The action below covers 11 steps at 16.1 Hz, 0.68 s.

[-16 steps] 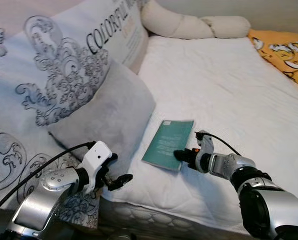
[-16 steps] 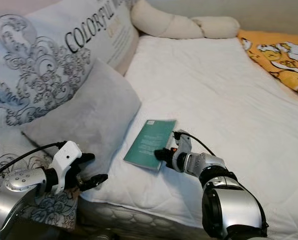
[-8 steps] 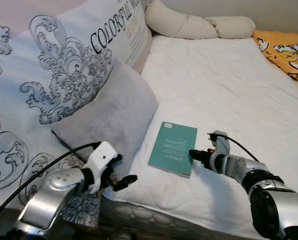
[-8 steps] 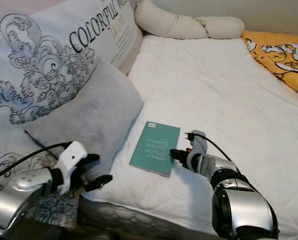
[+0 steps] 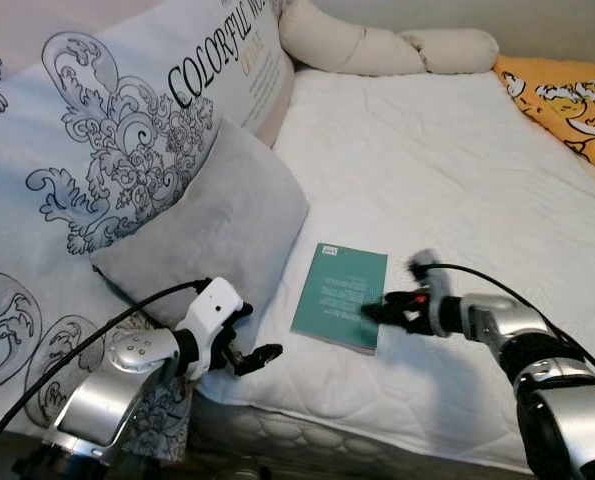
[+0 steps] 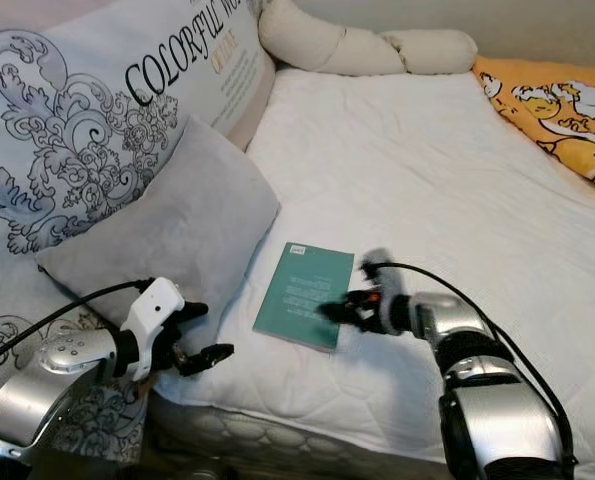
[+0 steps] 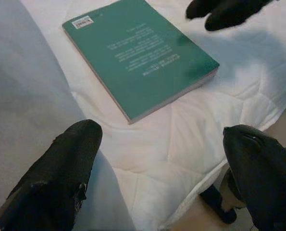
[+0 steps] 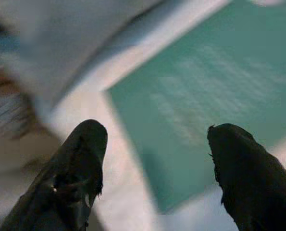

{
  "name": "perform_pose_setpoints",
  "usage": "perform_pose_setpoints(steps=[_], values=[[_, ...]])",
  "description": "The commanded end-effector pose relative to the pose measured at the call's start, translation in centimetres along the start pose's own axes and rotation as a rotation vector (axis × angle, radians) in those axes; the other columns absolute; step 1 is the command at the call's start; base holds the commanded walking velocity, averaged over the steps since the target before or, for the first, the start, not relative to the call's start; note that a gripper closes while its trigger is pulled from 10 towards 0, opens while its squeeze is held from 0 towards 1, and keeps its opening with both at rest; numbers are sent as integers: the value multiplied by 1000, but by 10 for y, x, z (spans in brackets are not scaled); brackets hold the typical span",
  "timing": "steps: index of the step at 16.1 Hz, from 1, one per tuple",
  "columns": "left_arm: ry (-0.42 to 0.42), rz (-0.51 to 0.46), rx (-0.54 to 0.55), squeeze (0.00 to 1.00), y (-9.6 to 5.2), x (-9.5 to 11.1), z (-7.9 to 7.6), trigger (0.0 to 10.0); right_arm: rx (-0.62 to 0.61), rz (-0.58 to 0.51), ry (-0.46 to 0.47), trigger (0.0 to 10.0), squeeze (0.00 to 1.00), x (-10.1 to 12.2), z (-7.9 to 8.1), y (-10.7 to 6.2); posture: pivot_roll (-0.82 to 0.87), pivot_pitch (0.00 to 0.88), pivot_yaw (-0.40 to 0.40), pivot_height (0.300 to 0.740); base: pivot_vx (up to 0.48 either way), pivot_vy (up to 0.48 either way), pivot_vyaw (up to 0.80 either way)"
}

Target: Clean up the room

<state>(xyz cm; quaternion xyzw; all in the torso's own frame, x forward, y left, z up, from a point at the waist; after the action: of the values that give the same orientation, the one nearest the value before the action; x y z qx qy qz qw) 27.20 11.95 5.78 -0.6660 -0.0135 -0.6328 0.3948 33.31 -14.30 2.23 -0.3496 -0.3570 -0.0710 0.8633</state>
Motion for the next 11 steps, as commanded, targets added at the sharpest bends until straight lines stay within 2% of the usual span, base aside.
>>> perform_pose_setpoints(steps=[1,2,4,6,11], values=[[19,0,-4,263,1,3,2,10000,91,62,-48,10000,1000,-7,14,7,144,0,50,740,0,0,0],[19,3,-15,263,1,3,2,10000,144,99,-65,10000,1000,-12,24,14,145,0,50,740,0,0,0],[16,19,-41,259,1,1,-2,10000,162,176,-73,10000,1000,-25,33,27,152,0,47,740,0,0,0],[12,36,-62,263,-1,-2,-5,10000,165,272,-81,10000,1000,-42,36,32,158,0,44,740,0,0,0],[-27,62,-100,263,-4,-8,-10,10000,117,377,-100,10000,1000,-60,29,29,162,0,35,740,0,0,0]])
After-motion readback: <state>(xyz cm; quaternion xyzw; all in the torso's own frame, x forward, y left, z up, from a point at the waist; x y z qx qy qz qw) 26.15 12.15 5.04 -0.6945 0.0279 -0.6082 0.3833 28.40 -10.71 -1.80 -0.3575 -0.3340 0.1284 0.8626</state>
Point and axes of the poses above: a point about 5 cm out from each wrist's last joint towards the gripper, its own y axis pointing out of the wrist towards the gripper, its own x axis along the axis of the wrist's last joint, z = x × y, the point moved 5 cm from there along y, pointing out of the wrist towards the gripper, and after that the axes turned 9 degrees about y, right-handed, at the moved point
